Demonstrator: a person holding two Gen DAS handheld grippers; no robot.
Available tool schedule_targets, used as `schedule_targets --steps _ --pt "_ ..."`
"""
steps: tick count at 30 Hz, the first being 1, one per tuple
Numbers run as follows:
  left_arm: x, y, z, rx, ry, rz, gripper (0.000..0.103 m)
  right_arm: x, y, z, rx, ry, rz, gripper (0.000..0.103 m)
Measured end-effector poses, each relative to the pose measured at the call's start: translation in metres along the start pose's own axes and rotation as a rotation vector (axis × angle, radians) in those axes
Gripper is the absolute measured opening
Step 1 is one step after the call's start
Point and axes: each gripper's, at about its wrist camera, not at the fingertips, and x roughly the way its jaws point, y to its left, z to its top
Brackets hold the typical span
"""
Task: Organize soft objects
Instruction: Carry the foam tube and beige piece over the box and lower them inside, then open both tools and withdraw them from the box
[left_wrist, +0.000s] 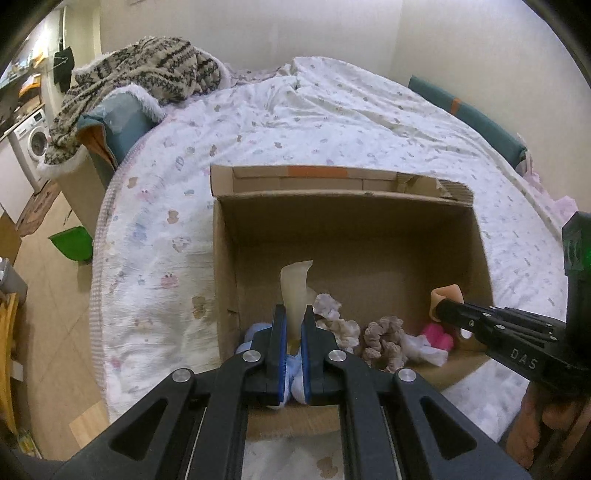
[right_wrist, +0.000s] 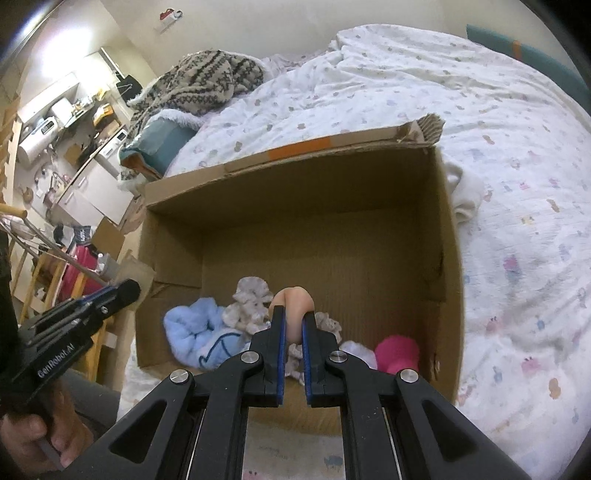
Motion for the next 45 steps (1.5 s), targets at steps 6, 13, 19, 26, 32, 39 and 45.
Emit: schedule_targets --steps 6,13,19,26,32,39,45 --pt "0.028 0.011 -0.006 -0.064 0.030 0.015 0.007 0.017 -0.002 -0.002 -0.002 0.033 0.004 0.009" --pt "0.035 0.006 -0.011 -0.010 -0.005 0.047 0.007 0.028 -0.005 -0.009 -0.004 0.073 0.001 0.009" --pt "0.036 -0.005 -0.011 0.013 -0.013 0.030 0.007 0.032 -0.004 -0.013 -0.019 0.083 -0.013 0.009" --pt "0.048 -0.004 -0.015 0.027 0.022 0.056 0.007 0.040 -0.005 -0.016 -0.027 0.105 -0.048 0.009" --pt "0.051 -0.001 -0.018 0.019 0.032 0.061 0.012 0.043 -0.002 -0.018 -0.046 0.110 -0.058 0.009" --pt "0.051 -0.002 -0.019 0.021 0.049 0.065 0.019 0.042 -0.006 -0.016 -0.020 0.101 -0.054 0.011" --pt "0.047 -0.003 -0.021 -0.003 0.062 0.033 0.029 0.032 -0.012 -0.012 0.014 0.057 -0.044 0.056"
